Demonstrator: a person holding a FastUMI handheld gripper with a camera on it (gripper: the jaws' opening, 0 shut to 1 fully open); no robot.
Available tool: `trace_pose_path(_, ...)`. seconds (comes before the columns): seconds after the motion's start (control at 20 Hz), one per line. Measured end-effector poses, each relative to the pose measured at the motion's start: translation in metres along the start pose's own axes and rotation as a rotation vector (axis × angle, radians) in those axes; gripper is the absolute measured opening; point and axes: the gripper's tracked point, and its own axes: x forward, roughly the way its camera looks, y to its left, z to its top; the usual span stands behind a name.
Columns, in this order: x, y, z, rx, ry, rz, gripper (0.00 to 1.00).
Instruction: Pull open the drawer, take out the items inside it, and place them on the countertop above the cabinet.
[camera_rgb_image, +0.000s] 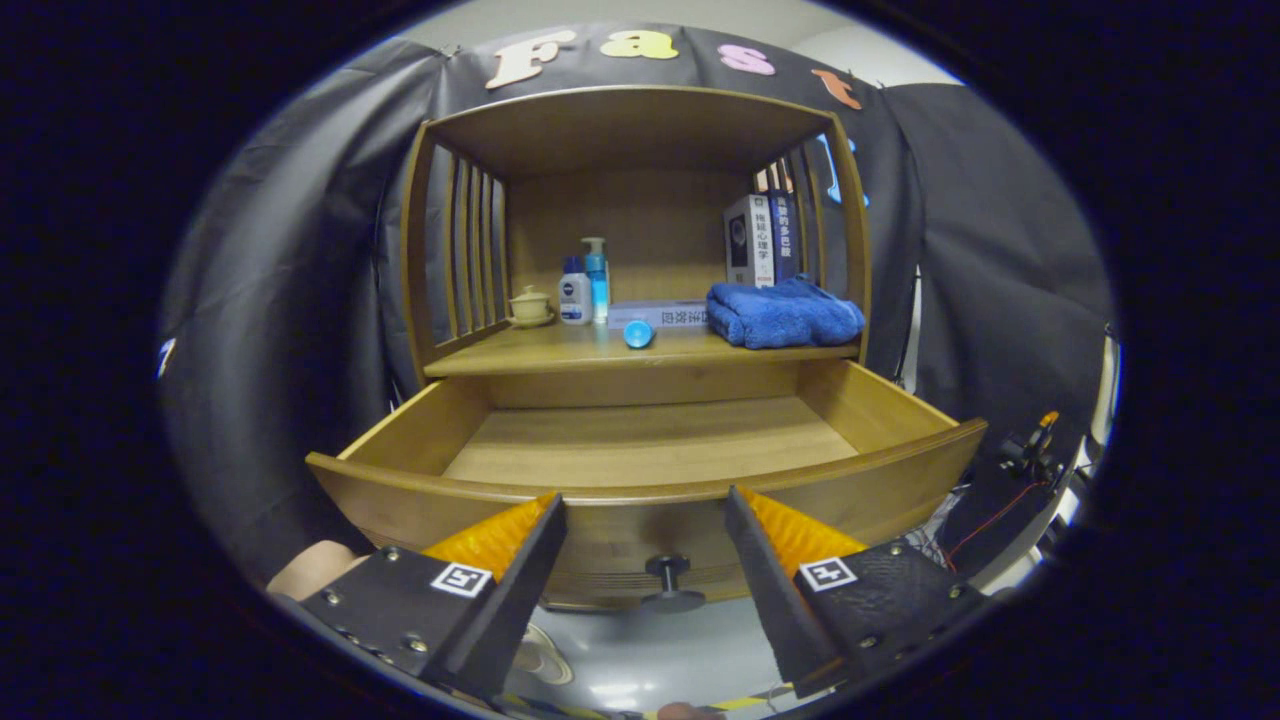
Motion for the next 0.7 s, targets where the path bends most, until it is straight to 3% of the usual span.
trace_pose_path(0.7,0.011,-0.006,0.004,-0.029,0.016,0.031,0.97)
